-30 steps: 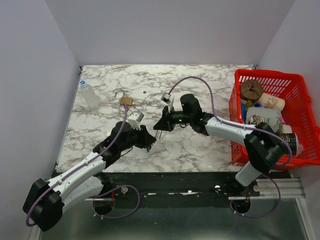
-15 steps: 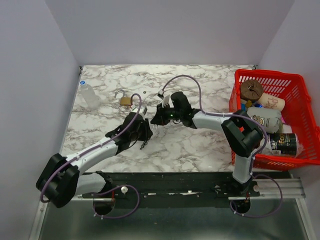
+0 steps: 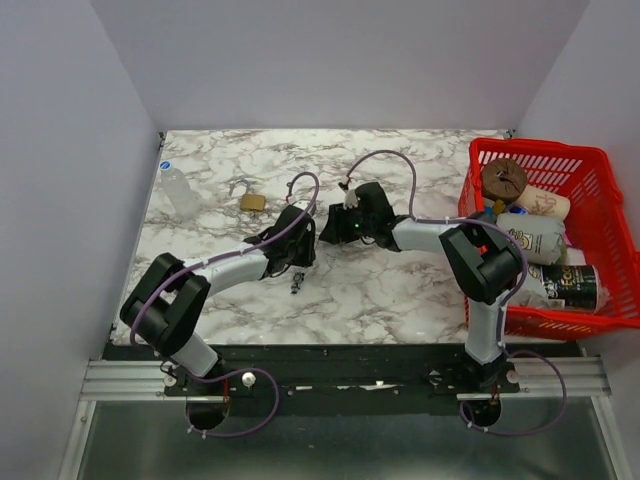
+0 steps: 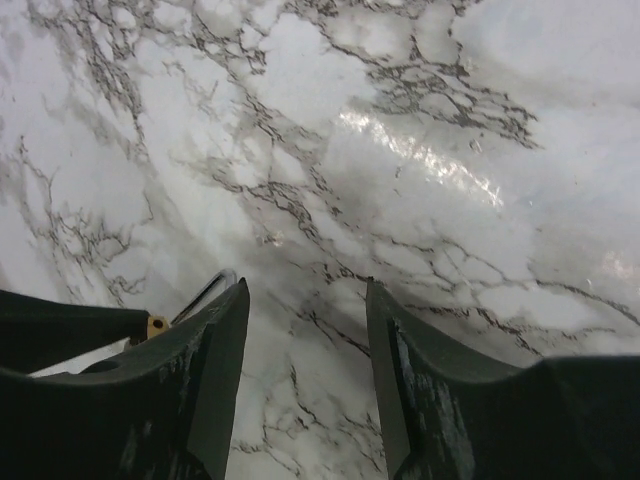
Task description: Unlock with the key
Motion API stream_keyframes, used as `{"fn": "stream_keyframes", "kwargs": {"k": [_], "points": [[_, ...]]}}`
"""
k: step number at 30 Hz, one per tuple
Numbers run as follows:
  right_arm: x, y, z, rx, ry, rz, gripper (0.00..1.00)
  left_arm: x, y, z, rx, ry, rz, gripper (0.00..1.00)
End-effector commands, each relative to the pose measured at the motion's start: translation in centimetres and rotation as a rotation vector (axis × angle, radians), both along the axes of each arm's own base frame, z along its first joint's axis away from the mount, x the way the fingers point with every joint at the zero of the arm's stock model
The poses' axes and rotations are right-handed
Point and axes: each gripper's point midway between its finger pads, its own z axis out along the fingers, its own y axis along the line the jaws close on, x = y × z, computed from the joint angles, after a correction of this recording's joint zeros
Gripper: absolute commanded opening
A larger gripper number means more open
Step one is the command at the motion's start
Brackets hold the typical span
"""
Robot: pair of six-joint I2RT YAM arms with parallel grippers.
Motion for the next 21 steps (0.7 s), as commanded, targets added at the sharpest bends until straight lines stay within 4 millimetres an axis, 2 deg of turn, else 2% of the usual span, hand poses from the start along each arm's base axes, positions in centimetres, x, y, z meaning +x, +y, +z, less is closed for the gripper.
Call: {"fn": "stream_keyframes", "kwargs": {"k": [1,2,5,9,16,21], "points": [[-0.2,-2.0,0.6,-0.011,-0.007,-0.070,0.59,1.8,0.2,0.1,0.062,-0.042,0.002,0.00],[-0.3,-2.1,1.3,-0.001,-0.016,-0.072,0.60,1.8,-0.1,0.1,0.040,-0.028,-0.011,0.00],[-1.1,-2.8,1.3,0.001,-0.020,-0.077,0.60,1.4,-1.4,0.1,-0.019,-0.007,-0.056,0.00],[-1.2,-3.6,2.4,-0.009,-0.067,-0.092,0.67,0.8,-2.1,0.0,-0.060,0.010,-0.080,0.00],[-1.9,-4.1,5.0,0.021,-0.113,-0.090,0.70,1.6,-0.3,-0.8,-0.068,0.041,-0.026,0.00],[-2.5,-4.6,5.8,0.023,-0.129,-0.099,0.70,1.9,0.4,-2.5,-0.062,0.098,-0.016,0.00]]}}
